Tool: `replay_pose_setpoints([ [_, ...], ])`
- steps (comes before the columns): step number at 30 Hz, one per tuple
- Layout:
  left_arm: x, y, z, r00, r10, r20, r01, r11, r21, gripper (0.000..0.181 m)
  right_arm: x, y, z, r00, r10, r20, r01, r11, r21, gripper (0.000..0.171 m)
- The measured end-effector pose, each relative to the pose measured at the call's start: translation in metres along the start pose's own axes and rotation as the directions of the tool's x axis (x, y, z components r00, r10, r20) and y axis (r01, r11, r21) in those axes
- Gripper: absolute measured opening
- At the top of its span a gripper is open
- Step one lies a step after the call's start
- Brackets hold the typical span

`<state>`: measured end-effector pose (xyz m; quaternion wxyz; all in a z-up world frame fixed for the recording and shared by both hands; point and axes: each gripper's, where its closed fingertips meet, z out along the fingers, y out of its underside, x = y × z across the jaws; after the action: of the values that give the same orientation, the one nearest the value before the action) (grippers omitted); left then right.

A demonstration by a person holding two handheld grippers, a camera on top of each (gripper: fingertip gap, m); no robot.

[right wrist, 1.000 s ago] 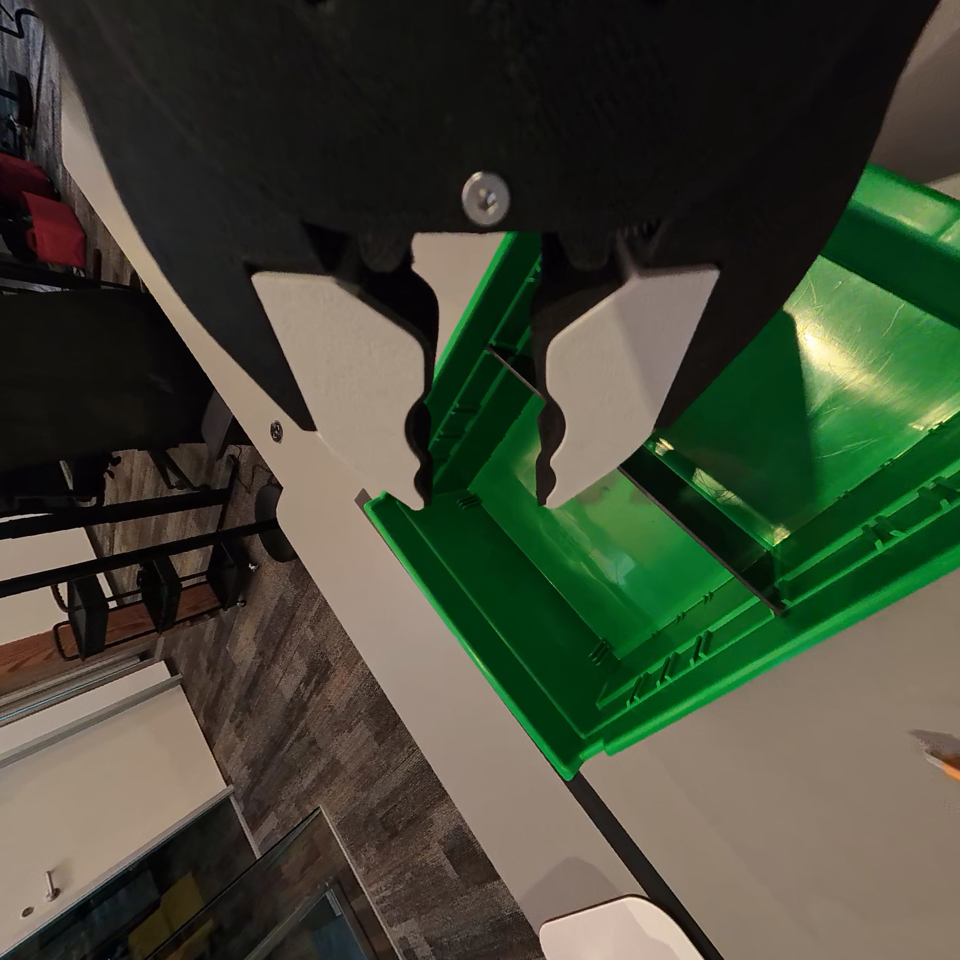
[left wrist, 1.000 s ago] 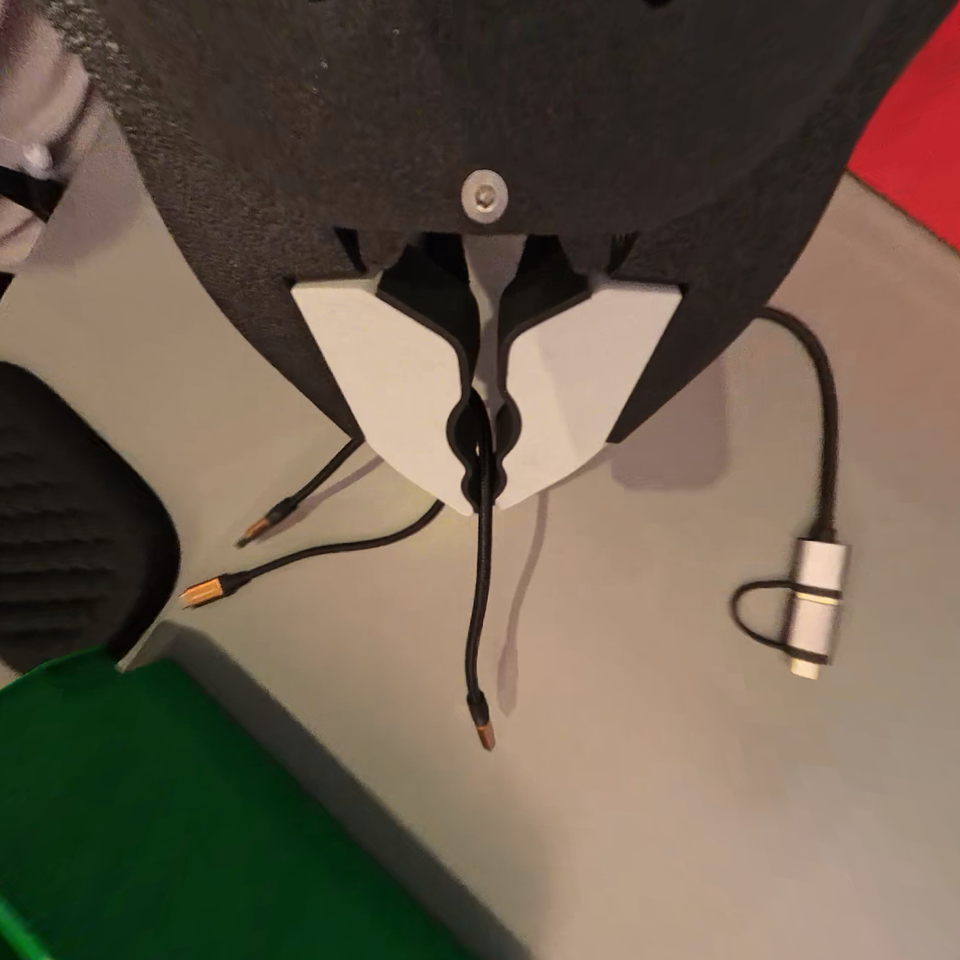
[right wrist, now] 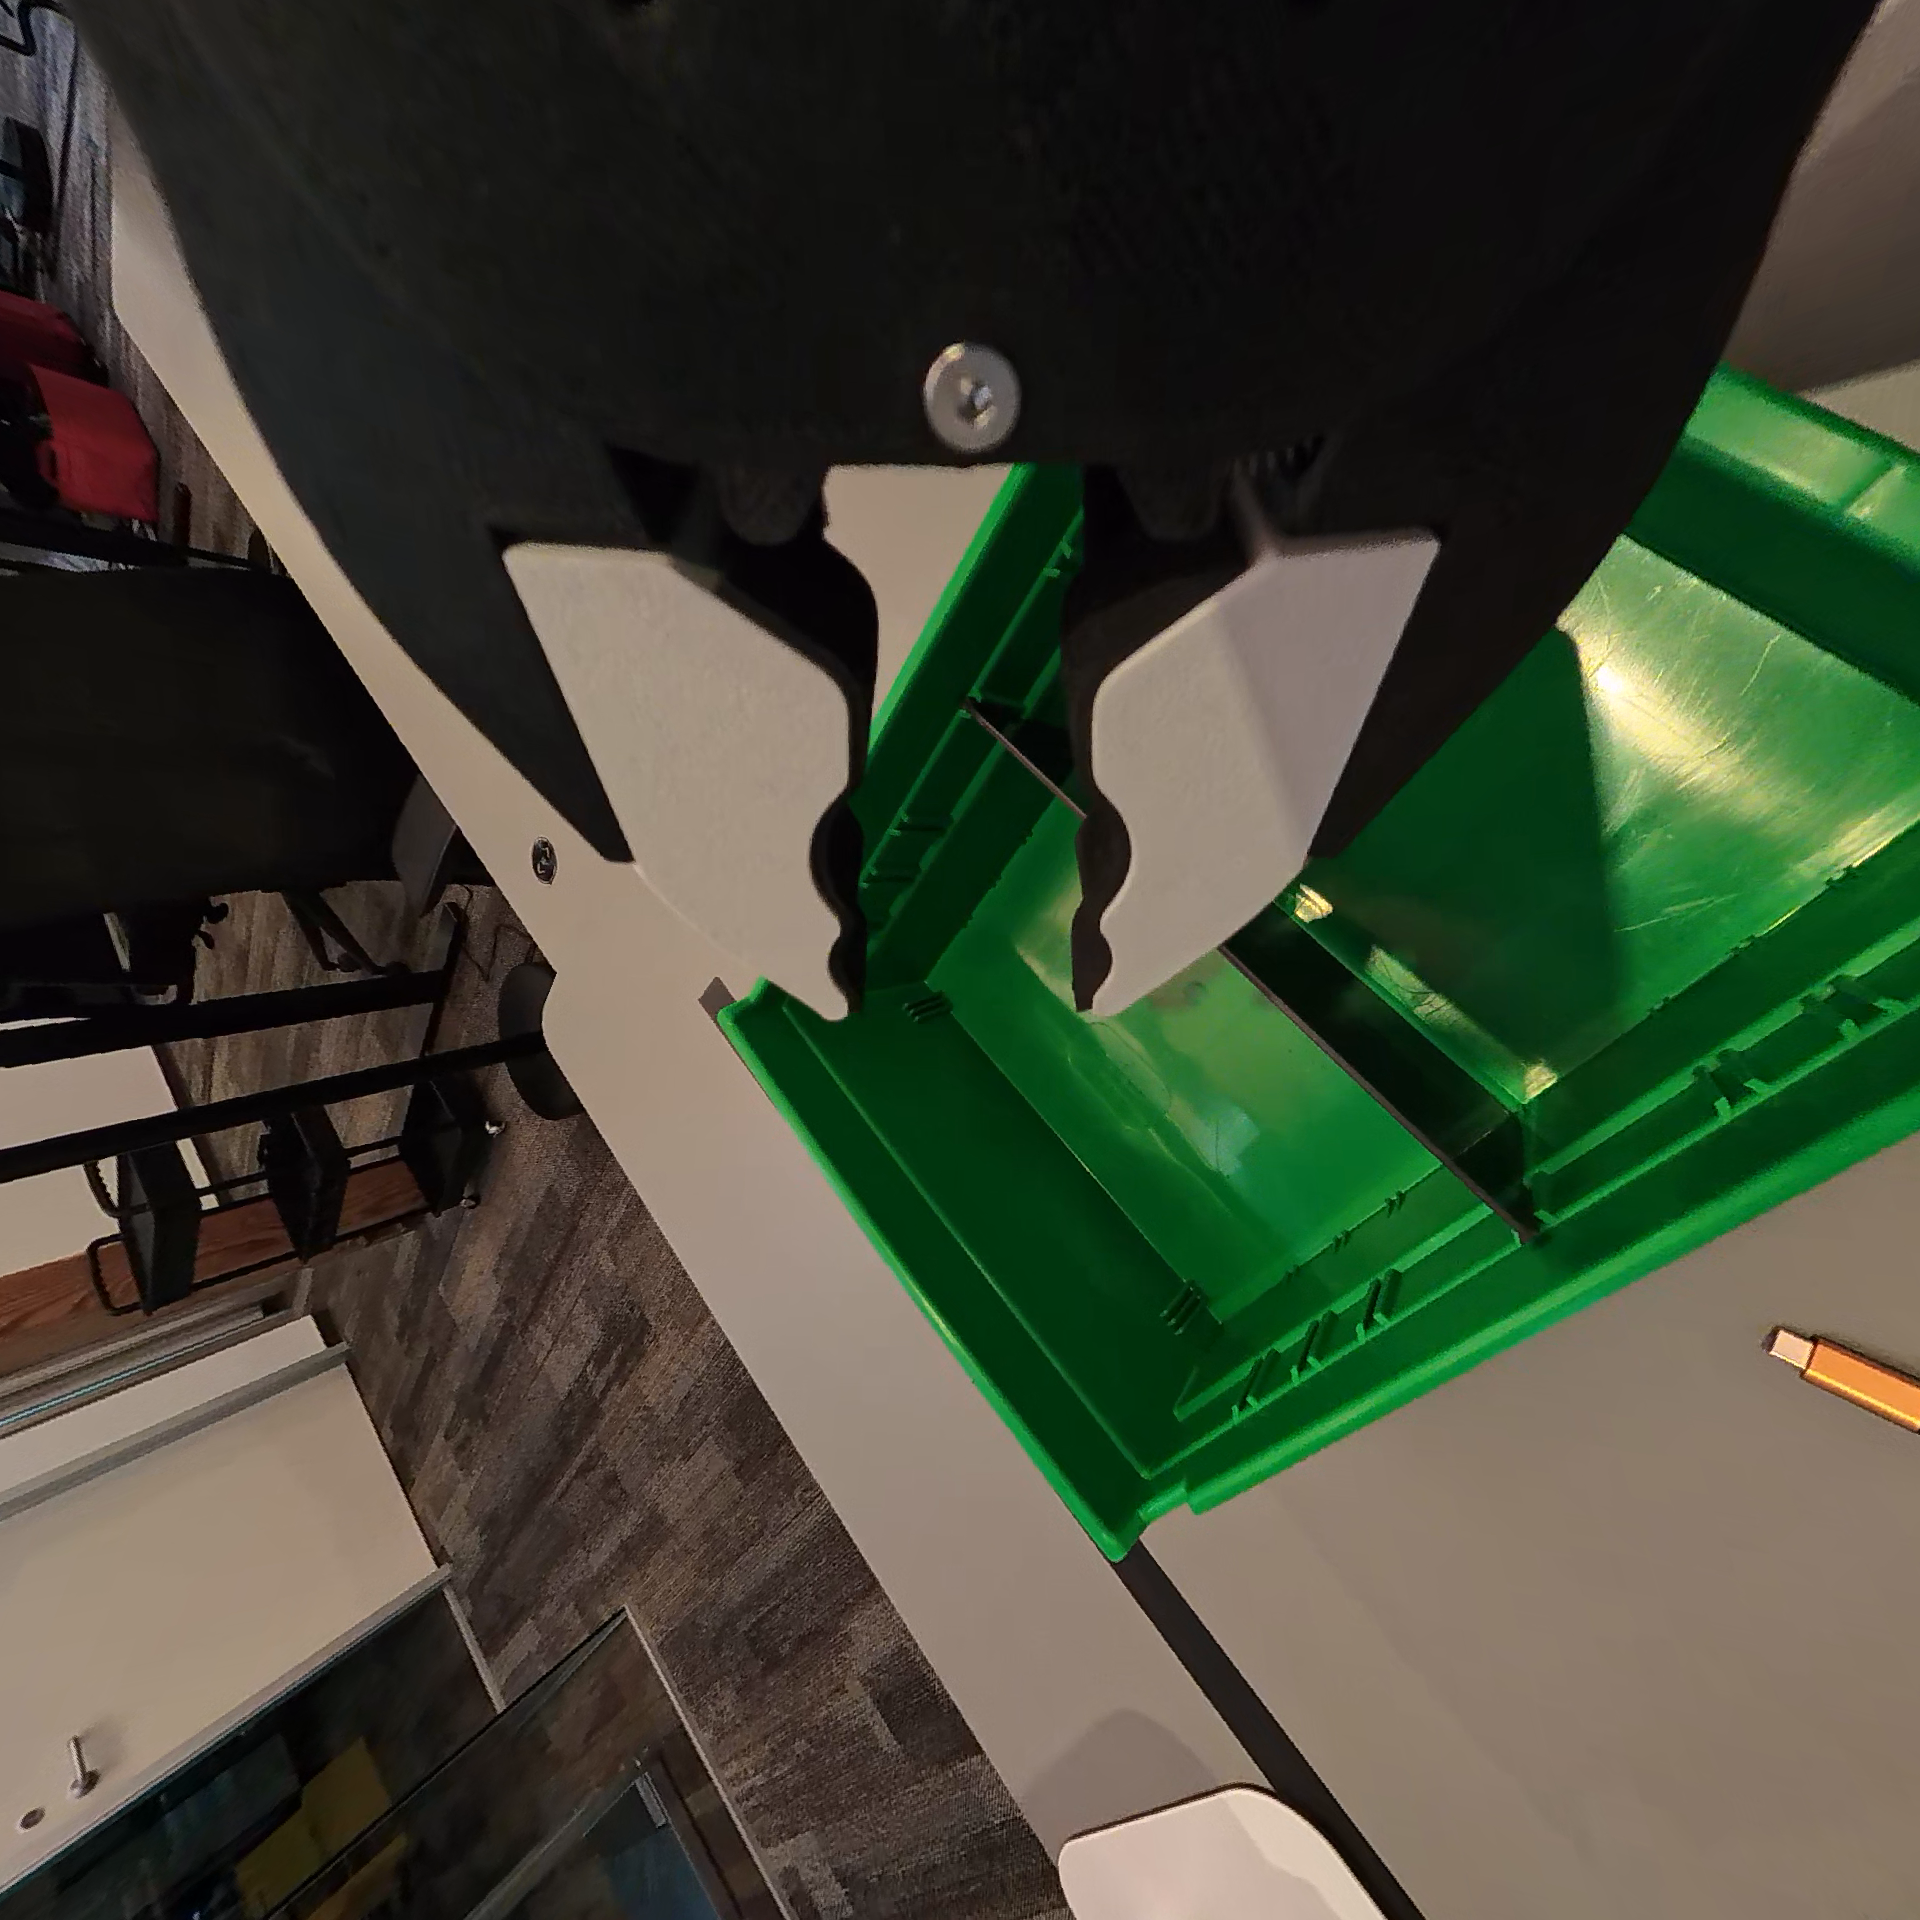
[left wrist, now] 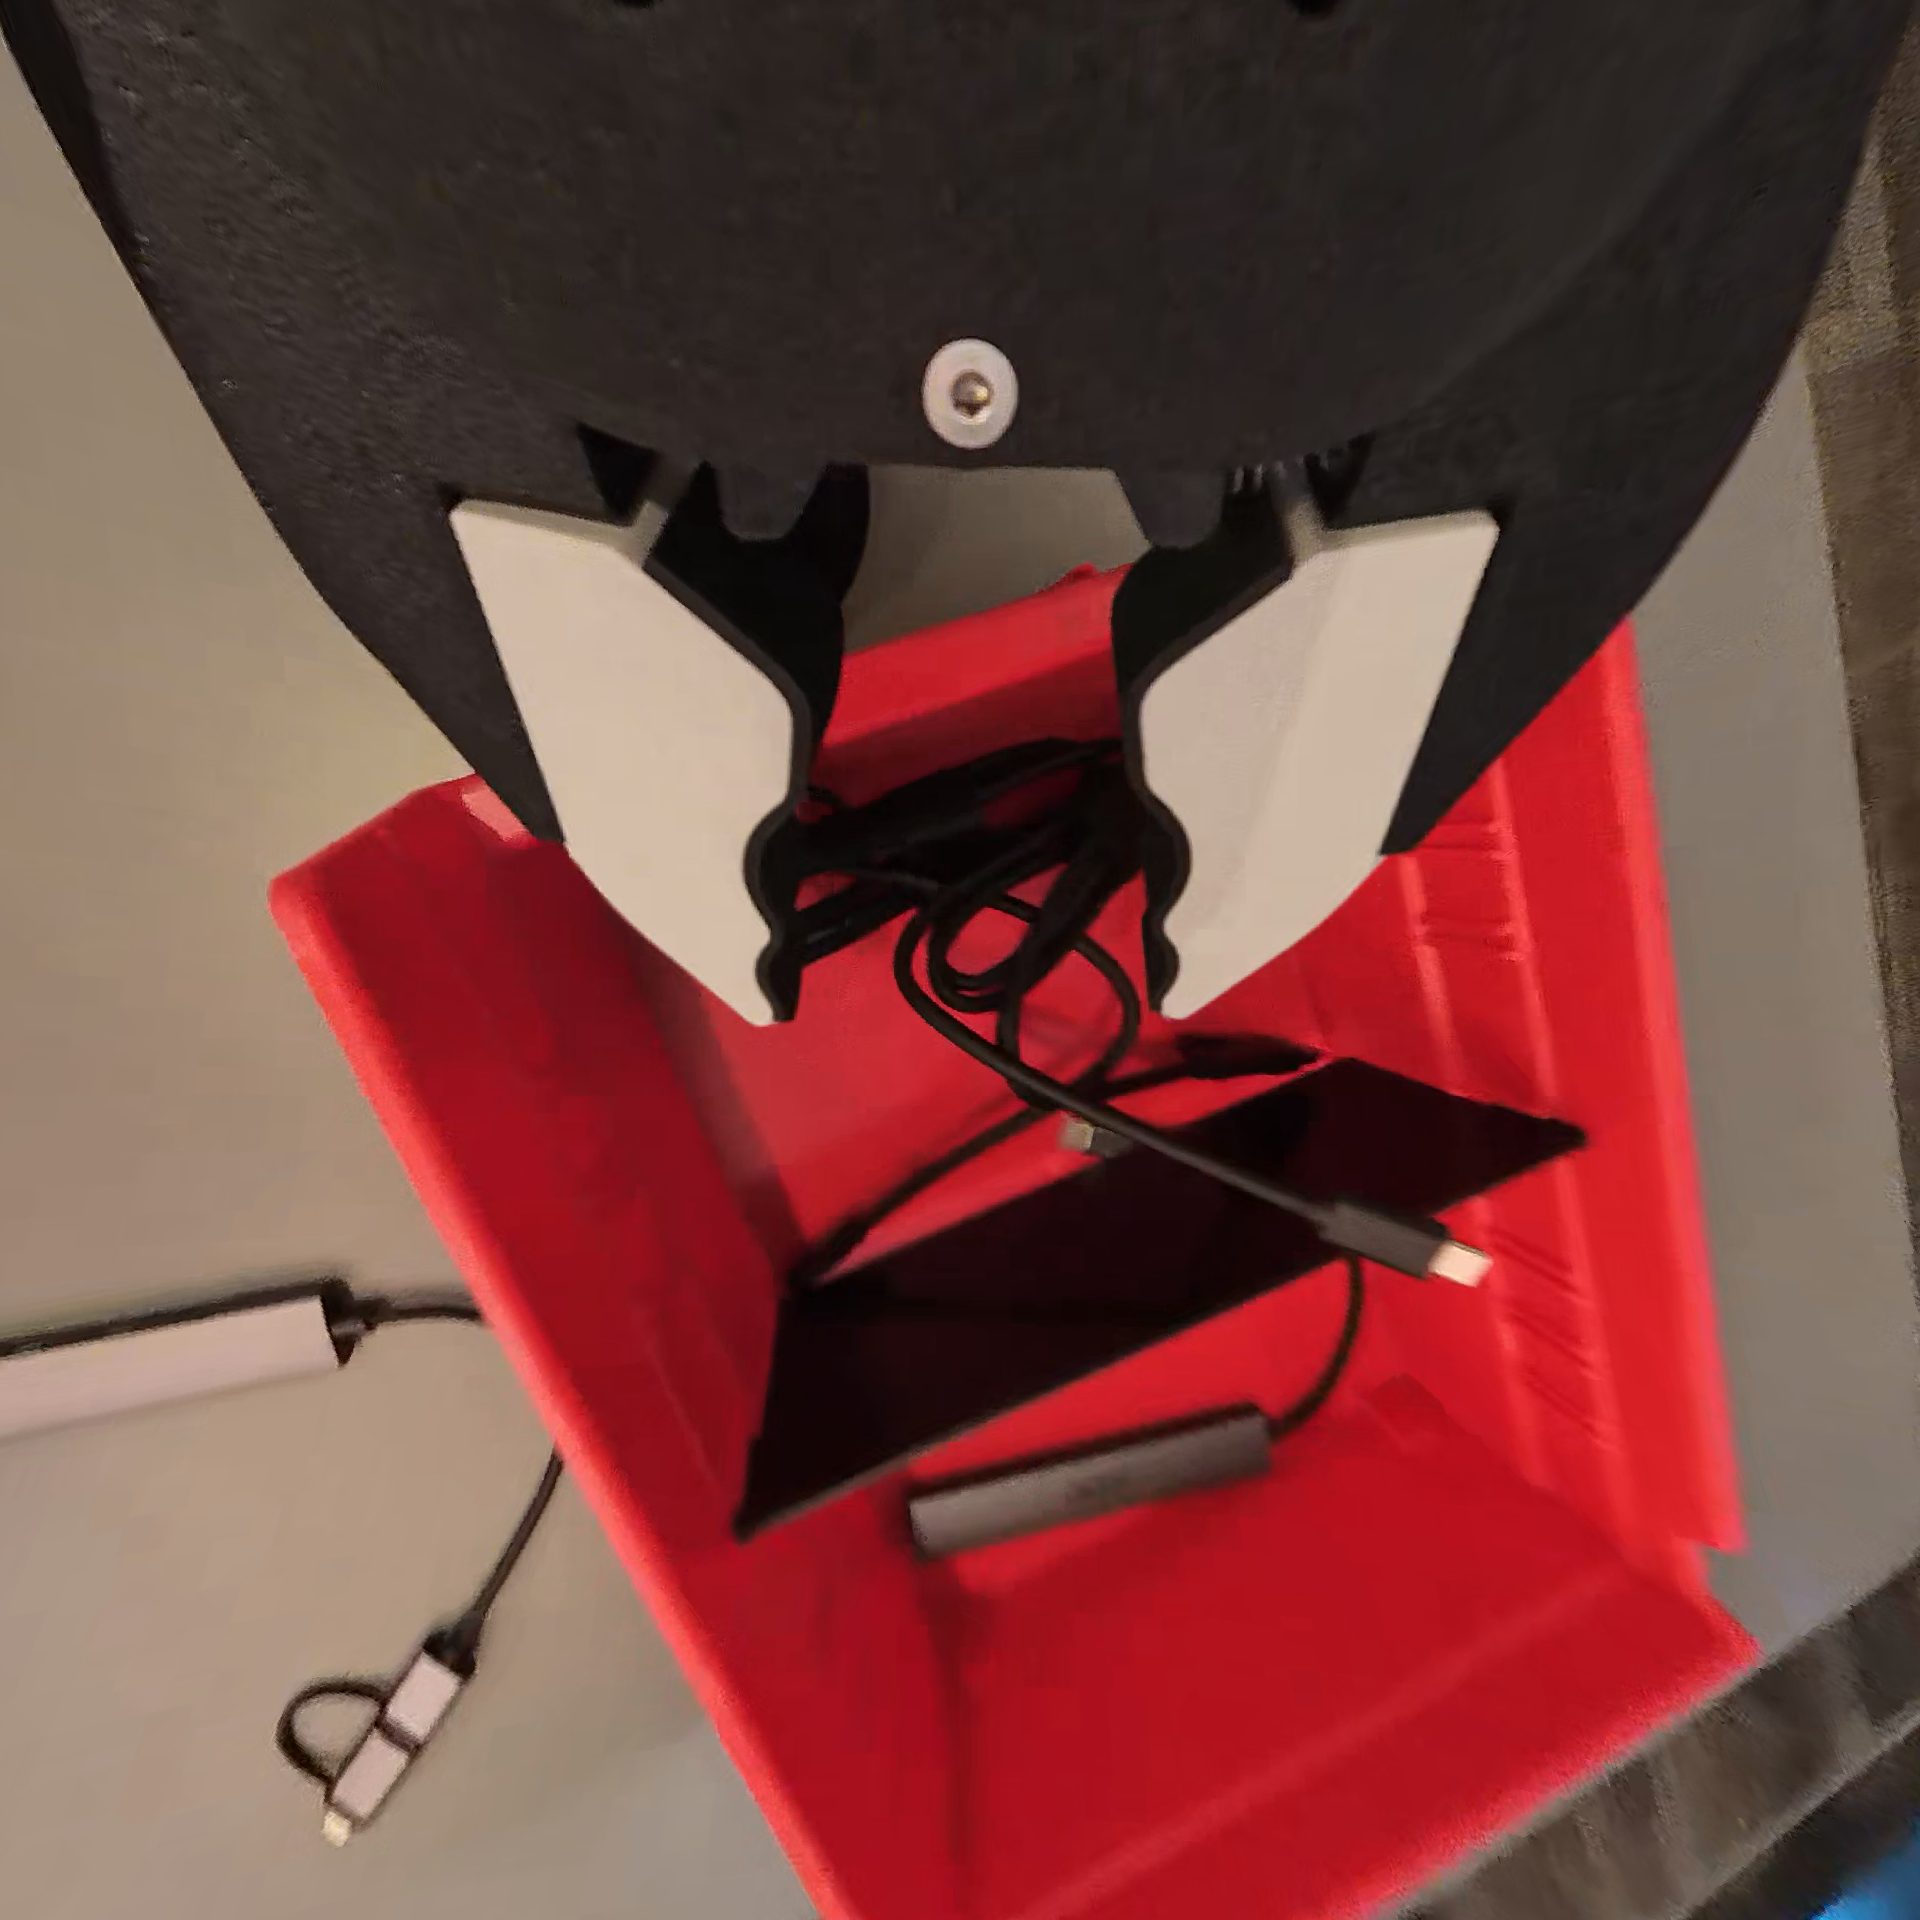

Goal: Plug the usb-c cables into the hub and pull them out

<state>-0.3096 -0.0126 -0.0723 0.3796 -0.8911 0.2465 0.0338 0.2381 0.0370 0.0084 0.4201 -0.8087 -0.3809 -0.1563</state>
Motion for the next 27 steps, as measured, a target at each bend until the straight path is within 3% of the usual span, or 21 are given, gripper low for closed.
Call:
replay_pose_setpoints([
  [1,0.001,0.005,0.007,1.000,0.013,0.015,-0.013,1.000,-0.021,0.064,-0.001,0.001,0.001,1.000,-0.001,0.002,0.001,1.000,-0.005,0.039],
  [7,-0.010,0.015,0.032,0.988,0.085,0.131,-0.070,0.991,-0.114,0.054,-0.005,0.003,0.003,1.000,-0.008,0.022,0.009,1.000,-0.019,0.039],
  [11,-0.003,0.014,0.030,0.996,0.077,0.051,-0.070,0.989,-0.132,0.020,-0.004,0.004,0.003,1.000,-0.003,0.023,0.003,1.000,-0.017,0.039],
  [17,-0.043,-0.011,-0.016,0.979,-0.003,0.206,-0.002,1.000,0.022,0.006,-0.003,0.006,0.003,1.000,0.003,0.027,-0.002,1.000,-0.020,0.039],
  [21,-0.066,-0.027,-0.050,0.969,-0.097,0.226,0.063,0.987,0.150,0.005,-0.005,0.005,0.004,1.000,-0.003,0.031,0.004,1.000,-0.023,0.039],
  [27,-0.054,-0.058,-0.108,0.969,-0.101,0.224,0.027,0.951,0.309,0.005,-0.006,0.004,0.004,1.000,-0.009,0.030,0.010,0.999,-0.030,0.039],
])
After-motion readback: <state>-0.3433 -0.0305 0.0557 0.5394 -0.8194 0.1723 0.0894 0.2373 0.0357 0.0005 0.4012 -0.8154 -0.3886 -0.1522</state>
